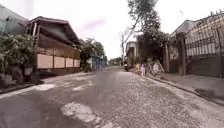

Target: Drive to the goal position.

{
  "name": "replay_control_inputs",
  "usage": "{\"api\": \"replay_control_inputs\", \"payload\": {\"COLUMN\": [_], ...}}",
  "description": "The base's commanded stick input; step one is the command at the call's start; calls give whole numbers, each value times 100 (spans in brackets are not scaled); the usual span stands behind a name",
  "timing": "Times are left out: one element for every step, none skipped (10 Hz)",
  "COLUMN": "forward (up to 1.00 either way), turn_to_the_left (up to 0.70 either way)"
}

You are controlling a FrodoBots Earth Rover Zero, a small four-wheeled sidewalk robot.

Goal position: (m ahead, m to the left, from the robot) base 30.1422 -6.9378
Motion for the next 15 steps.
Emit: {"api": "replay_control_inputs", "payload": {"forward": [50,50,50,50,50,50,50,50,50,50,50,50,50,50,50], "turn_to_the_left": [0,0,0,0,0,0,0,0,0,0,0,0,0,0,0]}}
